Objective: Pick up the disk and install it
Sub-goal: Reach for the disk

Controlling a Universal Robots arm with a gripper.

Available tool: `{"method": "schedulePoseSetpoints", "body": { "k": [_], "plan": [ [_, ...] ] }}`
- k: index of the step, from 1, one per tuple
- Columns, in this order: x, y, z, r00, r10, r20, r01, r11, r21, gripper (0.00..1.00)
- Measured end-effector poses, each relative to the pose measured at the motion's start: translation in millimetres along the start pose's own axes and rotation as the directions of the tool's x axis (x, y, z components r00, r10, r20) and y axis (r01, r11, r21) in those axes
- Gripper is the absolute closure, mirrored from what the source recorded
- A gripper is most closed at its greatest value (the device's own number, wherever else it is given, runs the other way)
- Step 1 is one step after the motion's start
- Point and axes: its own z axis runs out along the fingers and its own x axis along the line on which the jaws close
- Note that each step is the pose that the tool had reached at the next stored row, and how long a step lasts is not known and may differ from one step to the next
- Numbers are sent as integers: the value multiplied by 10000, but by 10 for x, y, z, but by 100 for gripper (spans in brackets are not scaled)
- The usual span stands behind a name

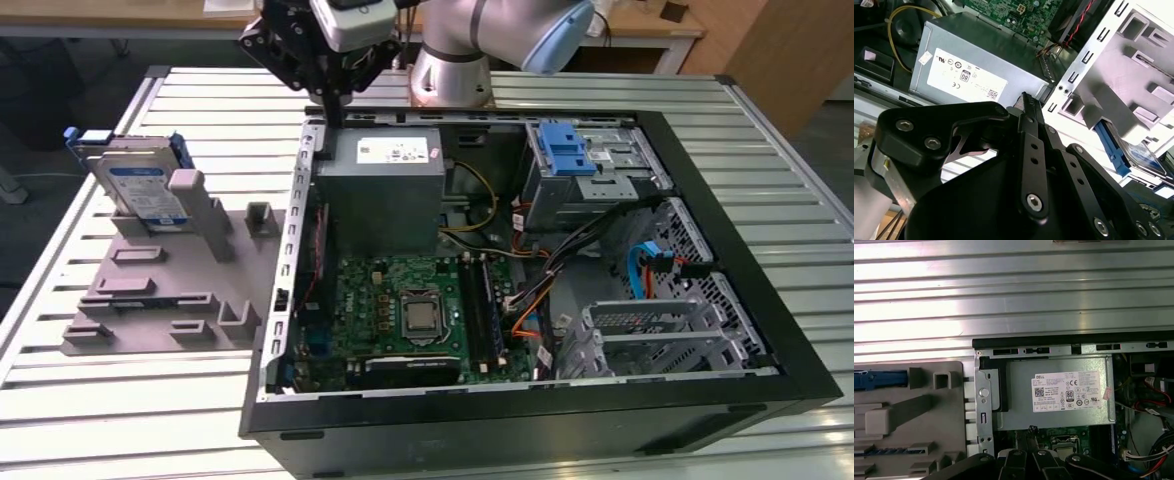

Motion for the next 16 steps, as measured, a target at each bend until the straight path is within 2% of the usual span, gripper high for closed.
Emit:
{"method": "schedulePoseSetpoints", "body": {
  "k": [16],
  "plan": [
    [85, -4, 8, 10000, 1, -15, -1, 10000, 1, 89]
  ]
}}
